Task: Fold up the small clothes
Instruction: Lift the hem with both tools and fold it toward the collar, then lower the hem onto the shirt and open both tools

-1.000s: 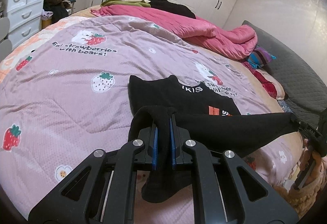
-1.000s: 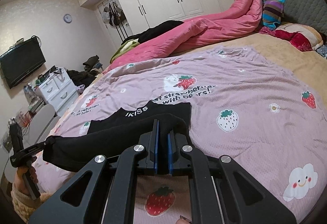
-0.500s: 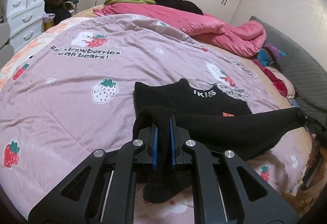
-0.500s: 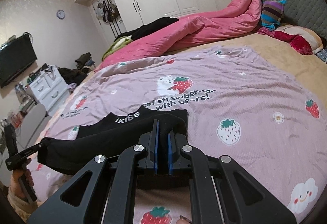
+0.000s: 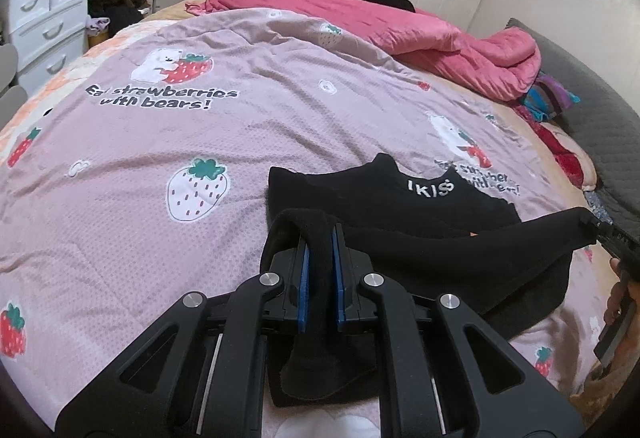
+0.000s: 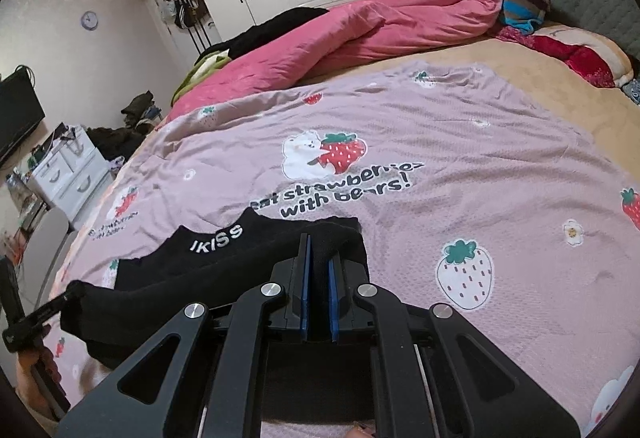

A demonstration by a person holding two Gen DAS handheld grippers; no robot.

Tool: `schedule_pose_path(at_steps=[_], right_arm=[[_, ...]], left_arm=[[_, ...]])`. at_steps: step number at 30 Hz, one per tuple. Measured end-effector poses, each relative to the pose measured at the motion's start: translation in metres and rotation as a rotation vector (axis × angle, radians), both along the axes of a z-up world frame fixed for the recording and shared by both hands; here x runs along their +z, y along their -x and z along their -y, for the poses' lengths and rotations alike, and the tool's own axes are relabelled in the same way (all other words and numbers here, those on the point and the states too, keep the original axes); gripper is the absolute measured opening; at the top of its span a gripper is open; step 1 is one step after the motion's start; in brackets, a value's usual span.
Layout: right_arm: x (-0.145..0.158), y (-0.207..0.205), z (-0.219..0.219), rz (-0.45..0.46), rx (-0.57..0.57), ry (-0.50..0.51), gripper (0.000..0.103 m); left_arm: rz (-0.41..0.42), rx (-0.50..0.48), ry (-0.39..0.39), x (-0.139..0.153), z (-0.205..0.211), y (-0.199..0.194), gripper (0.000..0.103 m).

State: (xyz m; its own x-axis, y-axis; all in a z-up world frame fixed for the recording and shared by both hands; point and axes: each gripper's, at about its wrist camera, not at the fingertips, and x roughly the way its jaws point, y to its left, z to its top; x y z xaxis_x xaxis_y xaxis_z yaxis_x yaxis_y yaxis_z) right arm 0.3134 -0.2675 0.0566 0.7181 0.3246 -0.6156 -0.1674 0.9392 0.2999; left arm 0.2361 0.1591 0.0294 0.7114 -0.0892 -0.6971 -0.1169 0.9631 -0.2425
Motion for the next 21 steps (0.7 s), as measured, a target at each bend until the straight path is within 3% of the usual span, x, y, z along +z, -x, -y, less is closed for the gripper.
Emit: schedule_pose_path(at_steps=[8,12,14,21], right_arm=[[-0.017,-0.007,-0.001,-0.014,0.005,0.02,0.012],[-0.02,-0.002,0.0,0.008,0.002,0.032,0.03],[-0.02,0.001,0.002,0.01,-0.001,0.035,0.031],[-0.018,0.013,0.001,0.024,0.03,0.029,0.031]], left_arm=[[-0.024,0.02,-0.015,-0.012,-0.003,-0.008,0.007],[-0.015,0.016,-0.029,-0.01,0.0,-0.004,0.011],[0.003,0.023,-0.051,-0.005,0.003,0.002,0.02],[0.052,-0.007,-0.056,0.012,0.011,0.022,0.029]])
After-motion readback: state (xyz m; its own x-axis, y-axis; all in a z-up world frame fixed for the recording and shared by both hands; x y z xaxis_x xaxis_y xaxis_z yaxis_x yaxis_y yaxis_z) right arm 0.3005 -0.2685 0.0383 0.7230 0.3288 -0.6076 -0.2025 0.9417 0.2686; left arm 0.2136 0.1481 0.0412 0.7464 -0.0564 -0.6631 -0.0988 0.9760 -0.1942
